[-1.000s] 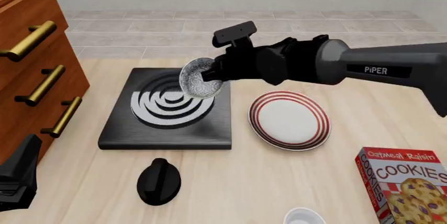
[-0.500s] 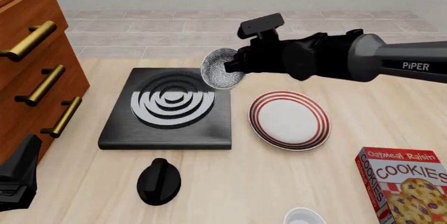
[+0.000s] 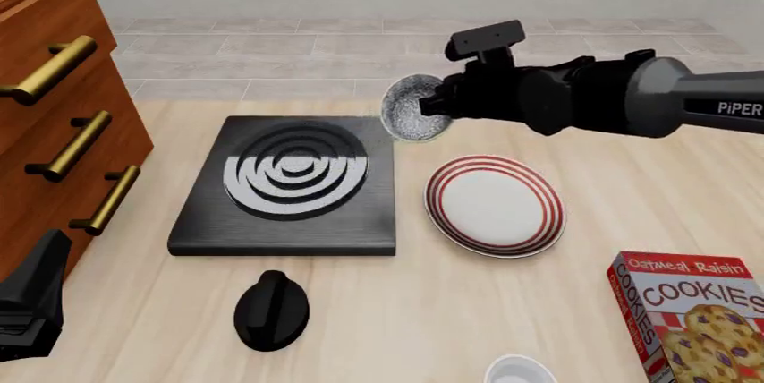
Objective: Pick the akita bowl on the stove and place it on the plate.
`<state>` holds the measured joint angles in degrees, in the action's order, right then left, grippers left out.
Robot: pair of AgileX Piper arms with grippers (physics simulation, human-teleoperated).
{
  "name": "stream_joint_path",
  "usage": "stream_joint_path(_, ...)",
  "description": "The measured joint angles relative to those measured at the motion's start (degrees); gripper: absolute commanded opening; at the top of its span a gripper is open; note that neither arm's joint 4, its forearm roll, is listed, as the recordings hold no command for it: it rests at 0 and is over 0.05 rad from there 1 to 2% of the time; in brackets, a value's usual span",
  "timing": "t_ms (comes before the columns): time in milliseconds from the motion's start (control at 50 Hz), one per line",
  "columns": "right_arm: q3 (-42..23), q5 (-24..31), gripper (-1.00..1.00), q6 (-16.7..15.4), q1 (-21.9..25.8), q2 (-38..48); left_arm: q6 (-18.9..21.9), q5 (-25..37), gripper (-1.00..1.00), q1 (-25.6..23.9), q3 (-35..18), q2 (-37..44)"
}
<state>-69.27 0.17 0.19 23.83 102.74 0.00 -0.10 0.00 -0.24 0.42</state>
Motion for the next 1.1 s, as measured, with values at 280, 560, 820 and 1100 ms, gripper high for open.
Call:
stream_joint_path(280, 1.97, -2.07, -1.0, 0.89, -3.38, 0.07, 0.0, 0.0, 1.0, 0.0, 0.0, 0.0)
stream_joint_path(560, 3.71, -3.92, -1.0, 2.02, -6.32, 0.47, 0.0, 0.0, 1.0, 0.0, 0.0, 0.0)
stream_joint_path(820, 5.61, -5.75, -1.0, 3.35, -8.33, 1.04, 0.0, 0.0, 1.0, 0.0, 0.0, 0.0)
stream_joint_path(1100, 7.94, -7.6, -1.0, 4.67, -10.02, 1.45, 0.0, 0.0, 1.0, 0.0, 0.0, 0.0)
